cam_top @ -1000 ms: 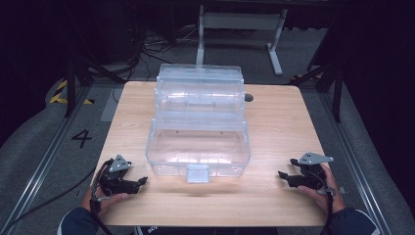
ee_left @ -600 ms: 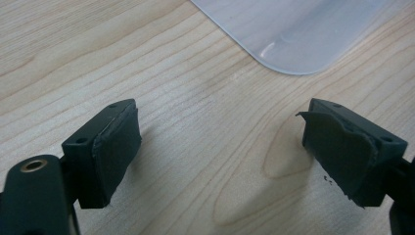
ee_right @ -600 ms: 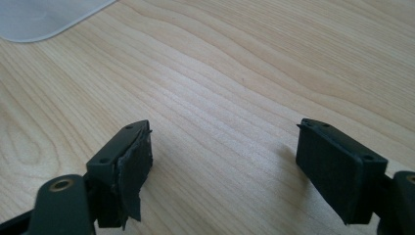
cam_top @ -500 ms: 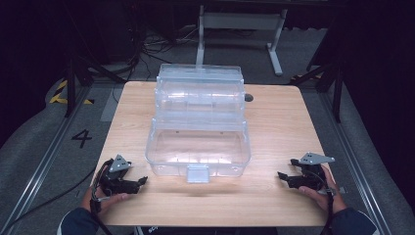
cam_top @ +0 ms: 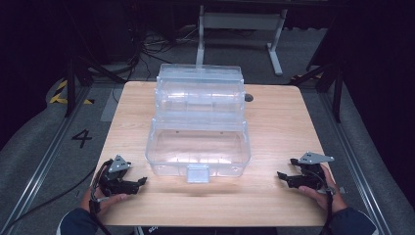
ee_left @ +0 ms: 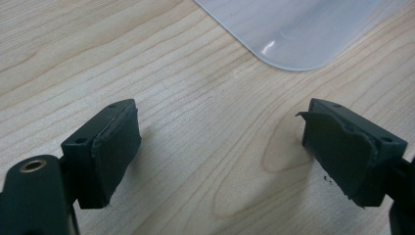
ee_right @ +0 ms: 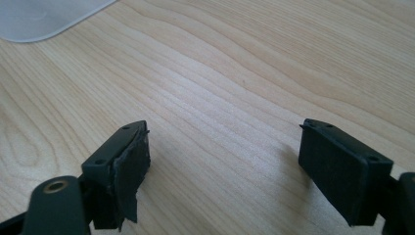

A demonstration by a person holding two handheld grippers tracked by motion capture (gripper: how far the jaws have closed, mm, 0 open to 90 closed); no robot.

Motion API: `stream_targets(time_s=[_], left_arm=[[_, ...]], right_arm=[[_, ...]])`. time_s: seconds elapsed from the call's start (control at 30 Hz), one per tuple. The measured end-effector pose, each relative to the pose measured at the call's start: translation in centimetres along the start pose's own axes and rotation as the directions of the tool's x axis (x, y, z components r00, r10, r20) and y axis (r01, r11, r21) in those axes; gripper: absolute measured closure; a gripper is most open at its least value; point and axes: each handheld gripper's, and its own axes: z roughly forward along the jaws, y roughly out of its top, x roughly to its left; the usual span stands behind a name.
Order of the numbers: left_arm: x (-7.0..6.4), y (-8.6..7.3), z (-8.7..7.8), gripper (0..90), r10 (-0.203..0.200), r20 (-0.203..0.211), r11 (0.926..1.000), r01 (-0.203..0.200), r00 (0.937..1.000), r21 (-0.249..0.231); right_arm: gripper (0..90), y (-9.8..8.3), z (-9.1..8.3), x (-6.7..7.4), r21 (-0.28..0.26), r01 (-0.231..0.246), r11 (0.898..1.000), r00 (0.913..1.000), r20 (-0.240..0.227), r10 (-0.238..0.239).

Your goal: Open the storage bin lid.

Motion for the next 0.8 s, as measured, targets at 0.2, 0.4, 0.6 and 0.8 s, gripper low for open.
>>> stream_targets(time_s=[0.2, 0.4, 0.6, 0.8], left_arm=[[0.01, 0.02, 0.00, 14.5, 0.001, -0.002, 1.0000, -0.001, 1.0000, 0.002], [0.02, 0.04, 0.02, 14.5, 0.001, 0.001, 1.0000, -0.001, 1.0000, 0.003], [0.02, 0.05, 0.03, 14.6, 0.001, 0.001, 1.0000, -0.001, 1.0000, 0.002], [0.04, 0.07, 0.05, 14.6, -0.003, 0.000, 1.0000, 0.003, 1.0000, 0.002]], right_arm=[[19.4, 0.00, 0.01, -0.01, 0.000, 0.001, 1.000, 1.0000, 0.000, -0.001], [19.3, 0.01, 0.02, -0.01, 0.000, 0.001, 1.000, 1.0000, -0.001, -0.001], [19.3, 0.02, 0.01, -0.02, 0.000, 0.001, 1.000, 1.0000, -0.002, -0.001], [18.9, 0.03, 0.04, -0.07, 0.000, 0.004, 1.000, 1.0000, -0.003, -0.004]])
